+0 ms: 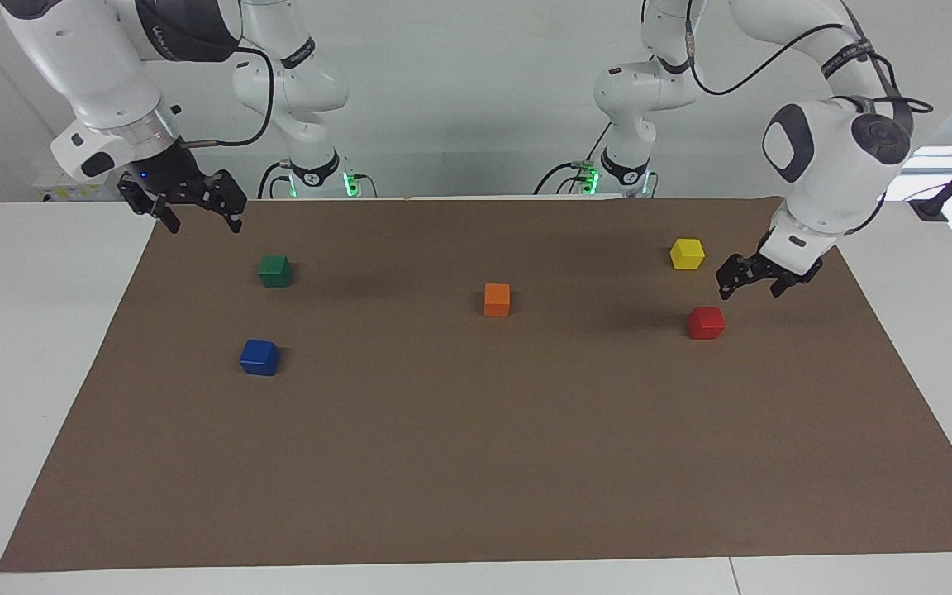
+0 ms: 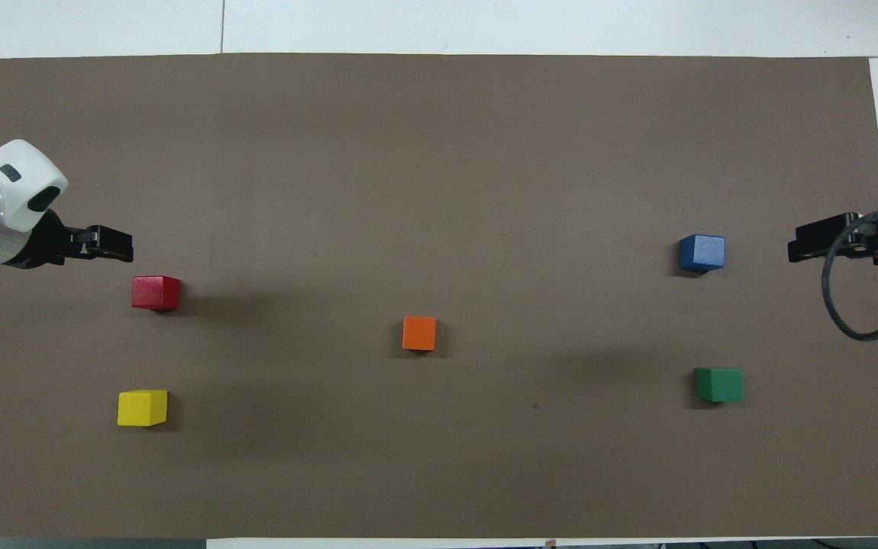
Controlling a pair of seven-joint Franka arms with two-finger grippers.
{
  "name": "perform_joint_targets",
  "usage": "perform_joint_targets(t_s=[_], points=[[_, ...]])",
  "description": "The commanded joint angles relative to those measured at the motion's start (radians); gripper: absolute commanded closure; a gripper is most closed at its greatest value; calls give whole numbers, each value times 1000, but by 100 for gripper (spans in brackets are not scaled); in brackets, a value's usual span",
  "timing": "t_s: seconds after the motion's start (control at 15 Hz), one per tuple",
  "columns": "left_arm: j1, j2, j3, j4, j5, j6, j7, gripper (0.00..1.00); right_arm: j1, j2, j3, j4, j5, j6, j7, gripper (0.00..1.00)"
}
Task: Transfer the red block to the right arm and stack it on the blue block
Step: 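Reach the left gripper down to the red block and grasp it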
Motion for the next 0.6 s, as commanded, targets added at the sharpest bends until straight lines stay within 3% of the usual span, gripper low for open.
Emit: perform_joint_targets(t_s=[0.0, 0.13, 0.33, 0.53], points=[[4, -10, 6, -77, 19, 86, 2, 0, -4, -20, 2, -22, 33, 26, -29, 0], [-1, 26, 6, -96, 19, 118, 0, 0, -4, -20, 2, -24, 53, 25, -32, 0], [5, 9, 6, -204, 19, 227, 0, 0, -5, -20, 2, -24, 137, 26, -35, 0], [5, 15, 6, -234, 19, 274, 0, 0, -16, -22, 0, -25, 256, 23, -85, 0]])
